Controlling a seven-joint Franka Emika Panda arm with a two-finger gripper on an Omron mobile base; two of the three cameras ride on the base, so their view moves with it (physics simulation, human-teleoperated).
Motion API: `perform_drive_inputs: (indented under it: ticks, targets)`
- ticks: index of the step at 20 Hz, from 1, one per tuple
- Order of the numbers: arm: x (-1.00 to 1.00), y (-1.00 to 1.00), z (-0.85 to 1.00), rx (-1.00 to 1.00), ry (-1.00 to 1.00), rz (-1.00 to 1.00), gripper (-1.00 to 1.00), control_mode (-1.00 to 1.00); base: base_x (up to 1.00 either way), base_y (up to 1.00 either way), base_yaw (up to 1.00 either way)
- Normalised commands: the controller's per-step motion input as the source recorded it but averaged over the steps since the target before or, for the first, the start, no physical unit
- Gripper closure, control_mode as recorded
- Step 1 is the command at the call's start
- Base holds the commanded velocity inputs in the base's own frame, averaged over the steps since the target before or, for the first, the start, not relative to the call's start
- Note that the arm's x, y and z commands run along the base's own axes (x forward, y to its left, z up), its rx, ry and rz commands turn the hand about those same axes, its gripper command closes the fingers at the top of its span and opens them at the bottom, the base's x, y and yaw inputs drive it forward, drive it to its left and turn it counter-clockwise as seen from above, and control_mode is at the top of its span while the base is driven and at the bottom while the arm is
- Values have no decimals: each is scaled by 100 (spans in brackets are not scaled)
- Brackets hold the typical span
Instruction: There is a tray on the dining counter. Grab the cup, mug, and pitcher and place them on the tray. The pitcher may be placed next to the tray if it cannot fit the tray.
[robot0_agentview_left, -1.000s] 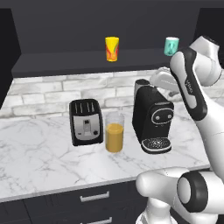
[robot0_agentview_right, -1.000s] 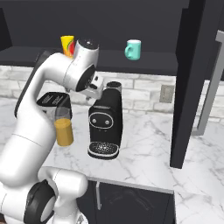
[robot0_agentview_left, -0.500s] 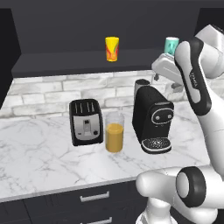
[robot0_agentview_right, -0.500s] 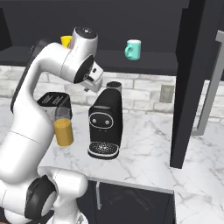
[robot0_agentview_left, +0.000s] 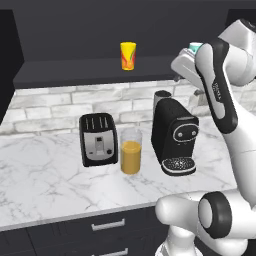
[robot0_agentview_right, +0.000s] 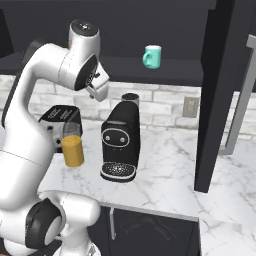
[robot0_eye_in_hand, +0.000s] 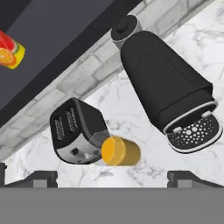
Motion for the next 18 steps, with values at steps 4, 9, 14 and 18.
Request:
perform_drive_inputs:
  ticks: [4, 9, 14, 18]
  targets:
    - [0, 5, 35, 18, 0, -14, -100, -100, 0, 0, 0]
    - [0, 4, 43, 20, -1, -8, -100, -100, 0, 0, 0]
    - [0, 13, 44, 20, -2, -4, -100, -100, 0, 0, 0]
    - [0, 29, 34, 17, -4, -3, -100, -100, 0, 0, 0]
